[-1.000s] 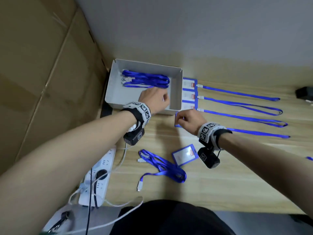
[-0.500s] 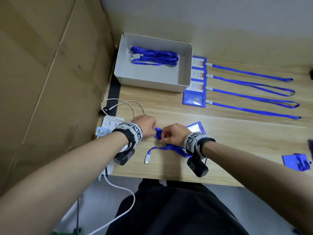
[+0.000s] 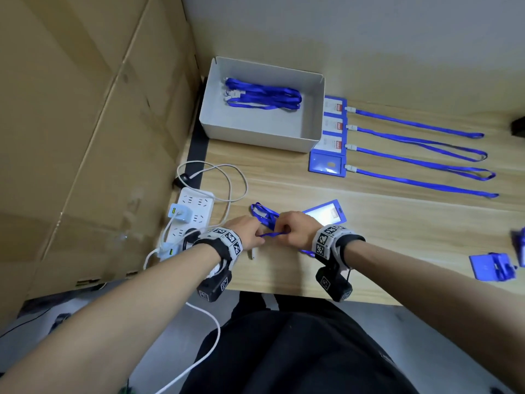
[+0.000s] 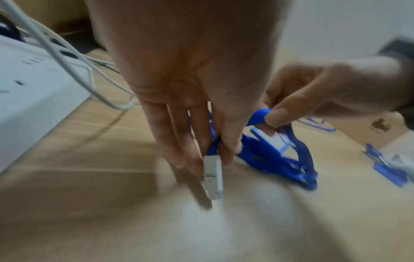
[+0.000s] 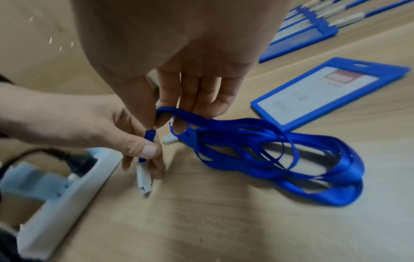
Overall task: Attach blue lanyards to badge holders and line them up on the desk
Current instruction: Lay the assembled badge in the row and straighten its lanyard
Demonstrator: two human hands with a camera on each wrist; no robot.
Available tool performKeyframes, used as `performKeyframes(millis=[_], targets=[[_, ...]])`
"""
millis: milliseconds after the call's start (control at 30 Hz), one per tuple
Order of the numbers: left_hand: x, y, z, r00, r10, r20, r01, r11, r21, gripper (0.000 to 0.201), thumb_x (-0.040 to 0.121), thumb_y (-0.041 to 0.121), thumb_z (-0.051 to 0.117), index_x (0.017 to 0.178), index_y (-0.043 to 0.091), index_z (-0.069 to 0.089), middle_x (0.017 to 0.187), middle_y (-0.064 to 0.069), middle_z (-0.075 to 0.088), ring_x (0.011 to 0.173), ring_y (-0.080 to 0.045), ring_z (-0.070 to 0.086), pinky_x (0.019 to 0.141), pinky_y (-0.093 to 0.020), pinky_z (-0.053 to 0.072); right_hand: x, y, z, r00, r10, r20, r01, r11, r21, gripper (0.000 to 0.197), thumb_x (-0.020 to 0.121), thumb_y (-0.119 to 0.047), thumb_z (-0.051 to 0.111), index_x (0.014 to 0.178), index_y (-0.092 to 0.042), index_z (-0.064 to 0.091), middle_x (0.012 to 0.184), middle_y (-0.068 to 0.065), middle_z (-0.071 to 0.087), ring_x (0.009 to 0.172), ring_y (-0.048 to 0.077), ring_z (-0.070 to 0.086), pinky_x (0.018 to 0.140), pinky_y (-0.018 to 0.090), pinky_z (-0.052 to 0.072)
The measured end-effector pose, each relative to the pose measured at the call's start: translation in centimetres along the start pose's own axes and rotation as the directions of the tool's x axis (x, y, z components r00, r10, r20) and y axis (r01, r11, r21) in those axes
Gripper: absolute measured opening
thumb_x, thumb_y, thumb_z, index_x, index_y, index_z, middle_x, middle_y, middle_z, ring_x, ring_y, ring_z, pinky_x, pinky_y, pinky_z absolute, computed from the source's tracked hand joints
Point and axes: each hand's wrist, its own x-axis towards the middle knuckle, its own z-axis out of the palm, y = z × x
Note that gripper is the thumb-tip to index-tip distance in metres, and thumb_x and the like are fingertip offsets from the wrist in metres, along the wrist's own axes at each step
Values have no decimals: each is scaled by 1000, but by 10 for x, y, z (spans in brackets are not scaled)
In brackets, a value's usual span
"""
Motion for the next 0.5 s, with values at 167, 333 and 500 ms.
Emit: performKeyframes(millis=[167,333,500], targets=[[8,-4,-37,997,74,-1,-69,932,-355,27,90,22,63,67,17,74,65,-1,72,55,-15,55,58,-26,44,-25,14,-19,992,84,-95,-48,941,336,29,92,-27,63,66,-15,66,51,-6,56,50,11,48,54,26,40],[14,6,-84,999,34,-30,-44,893,-448,25,101,9,40,89,9,63,55,4,67,46,-7,60,43,-18,41,-49,18,-61,948,173,-268,-34,890,454,40,97,-25,59,58,-20,62,46,-12,46,47,4,38,53,19,34],[24,24,-114,984,-81,-157,14,922,-387,30,103,17,35,88,12,61,64,-3,60,50,-16,52,47,-21,35,-74,35,-108,887,281,-367,-28,825,564,36,96,-29,59,64,-14,63,47,-13,38,43,4,34,43,15,28]])
